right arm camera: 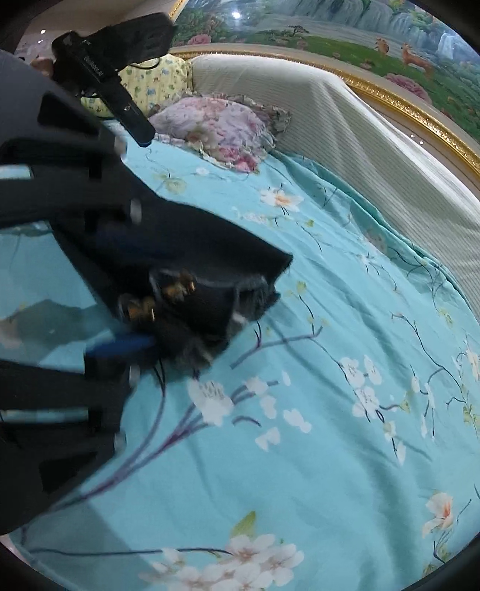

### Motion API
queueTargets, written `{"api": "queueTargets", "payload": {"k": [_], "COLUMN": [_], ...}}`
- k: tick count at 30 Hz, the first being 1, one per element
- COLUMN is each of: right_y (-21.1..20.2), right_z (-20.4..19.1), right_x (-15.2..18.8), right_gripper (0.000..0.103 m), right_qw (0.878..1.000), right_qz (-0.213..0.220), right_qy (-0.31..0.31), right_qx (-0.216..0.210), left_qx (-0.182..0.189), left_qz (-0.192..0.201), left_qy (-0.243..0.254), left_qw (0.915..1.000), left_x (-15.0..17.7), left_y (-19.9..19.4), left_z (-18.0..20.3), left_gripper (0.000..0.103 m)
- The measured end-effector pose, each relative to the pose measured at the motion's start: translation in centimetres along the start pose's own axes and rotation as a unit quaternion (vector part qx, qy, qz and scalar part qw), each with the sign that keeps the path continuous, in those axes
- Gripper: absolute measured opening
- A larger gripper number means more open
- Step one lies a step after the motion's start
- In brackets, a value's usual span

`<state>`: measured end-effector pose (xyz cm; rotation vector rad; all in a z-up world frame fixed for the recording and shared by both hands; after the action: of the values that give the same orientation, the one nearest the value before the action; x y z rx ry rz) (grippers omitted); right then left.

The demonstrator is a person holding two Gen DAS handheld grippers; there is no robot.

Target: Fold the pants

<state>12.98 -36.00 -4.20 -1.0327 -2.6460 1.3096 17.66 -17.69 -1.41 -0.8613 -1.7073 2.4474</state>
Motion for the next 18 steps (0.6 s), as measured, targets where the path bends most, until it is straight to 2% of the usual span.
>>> {"api": "queueTargets", "payload": {"k": [6, 10, 13, 15, 16, 18], "right_y": [-1.0, -1.4, -1.7, -1.8, -1.8, -1.8], "right_z": [1.7, 2.6, 2.8, 2.9, 3.0, 2.9], "right_x": [0.2, 0.5, 0.6, 0.7, 0.7, 0.8], "right_gripper": [0.012, 0.011, 0.011, 0.011, 0.011, 0.011], "right_qw": [1.000, 0.999, 0.998, 0.998, 0.997, 0.997], "right_qz": [-0.002, -0.006, -0.005, -0.004, -0.004, -0.005], "right_qy": [-0.007, 0.002, 0.003, 0.003, 0.003, 0.000], "right_qx": [-0.030, -0.053, -0.065, -0.070, -0.074, -0.079], "left_qx": [0.039, 0.076, 0.103, 0.116, 0.122, 0.131], "left_qz": [-0.045, -0.084, -0.120, -0.144, -0.153, -0.165], "left_qy": [0.054, 0.088, 0.110, 0.119, 0.123, 0.133], "left_qw": [0.9967, 0.9896, 0.9813, 0.9756, 0.9730, 0.9685], "left_x": [-1.8, -3.2, -3.8, -3.9, -3.9, -4.0], "left_y": [3.7, 6.5, 8.8, 10.2, 10.7, 11.5], "left_z": [3.8, 6.4, 8.1, 9.0, 9.3, 9.9], "left_gripper": [0.072, 0.072, 0.071, 0.067, 0.061, 0.058]}}
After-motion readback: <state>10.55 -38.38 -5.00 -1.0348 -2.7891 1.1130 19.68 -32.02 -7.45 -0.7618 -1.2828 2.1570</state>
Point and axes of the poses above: each gripper's, at about its wrist camera, not at the fingertips, and y roughly the way its jaws point, z to its right, x to its underside, the point moved 7 cm from there along y, roughly the way its jaws point, and after that the axes turned 6 degrees about -z, right-handed, at the moved point
